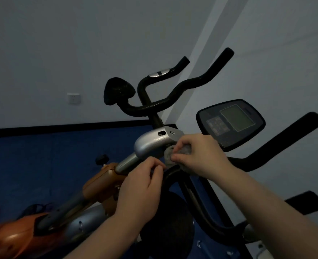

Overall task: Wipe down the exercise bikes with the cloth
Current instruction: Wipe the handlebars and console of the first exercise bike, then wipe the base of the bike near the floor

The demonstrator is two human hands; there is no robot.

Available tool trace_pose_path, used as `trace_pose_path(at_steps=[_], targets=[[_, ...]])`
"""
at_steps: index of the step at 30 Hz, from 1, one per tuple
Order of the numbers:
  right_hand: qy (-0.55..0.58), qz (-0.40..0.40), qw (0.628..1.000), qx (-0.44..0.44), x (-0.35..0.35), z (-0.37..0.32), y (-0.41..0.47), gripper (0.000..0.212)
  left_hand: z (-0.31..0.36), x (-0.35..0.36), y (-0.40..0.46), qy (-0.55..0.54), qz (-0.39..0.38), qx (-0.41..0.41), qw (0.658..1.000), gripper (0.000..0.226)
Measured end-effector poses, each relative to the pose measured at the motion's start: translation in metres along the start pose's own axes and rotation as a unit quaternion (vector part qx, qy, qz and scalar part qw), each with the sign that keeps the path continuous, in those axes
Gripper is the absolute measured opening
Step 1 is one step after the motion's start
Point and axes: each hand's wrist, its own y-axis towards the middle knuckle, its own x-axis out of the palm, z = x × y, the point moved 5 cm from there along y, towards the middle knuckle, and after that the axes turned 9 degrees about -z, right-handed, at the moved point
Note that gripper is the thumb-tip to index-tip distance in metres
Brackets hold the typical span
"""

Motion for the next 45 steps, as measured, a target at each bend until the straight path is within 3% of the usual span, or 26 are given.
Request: trace_pose_path(at_steps=[2,5,8,13,18,23,26,29,33,42,45], targets=[[0.008,-0.035,0.999,-0.006,-0.001,0.003,0.003,0.014,0.000,0.000,-0.001,-0.002,-0.002,0.002,1.000,0.024],[0.047,0.028,0.998,-0.011,0.000,-0.002,0.012,0.011,0.000,0.000,-0.001,-0.002,0.000,0.005,1.000,0.026],[0.006,0.057,0.998,-0.028,0.005,-0.008,0.005,0.011,0.001,0.001,-0.001,-0.007,-0.001,0.011,1.000,0.021],[-0.098,-0.044,0.993,-0.045,-0.004,-0.011,0.003,0.015,0.003,0.000,0.001,0.012,-0.037,0.022,0.999,0.019],[-0.037,0.045,0.997,-0.041,0.007,-0.021,0.008,0.011,-0.001,0.001,0.003,0.003,-0.067,0.024,0.997,0.015],[0.007,0.006,0.998,-0.062,-0.003,-0.019,-0.016,0.008,0.000,0.000,0.005,0.021,-0.105,0.040,0.993,0.011],[-0.001,0.103,0.994,-0.038,-0.011,-0.017,-0.043,0.009,0.000,-0.001,0.001,0.027,-0.115,0.039,0.992,0.014],[0.064,0.201,0.977,0.034,-0.012,0.002,-0.083,0.008,-0.001,-0.004,-0.011,0.018,-0.101,0.036,0.994,0.015],[0.114,0.246,0.961,0.060,0.003,0.015,-0.123,0.006,0.001,-0.011,-0.030,0.018,-0.044,0.019,0.999,0.017],[0.200,0.249,0.948,0.000,0.064,0.031,-0.231,0.006,-0.021,-0.018,-0.149,0.039,0.075,-0.016,0.996,0.015],[0.232,0.200,0.952,0.012,0.106,0.038,-0.262,0.007,-0.048,-0.009,-0.208,0.061,0.076,-0.060,0.993,0.014]])
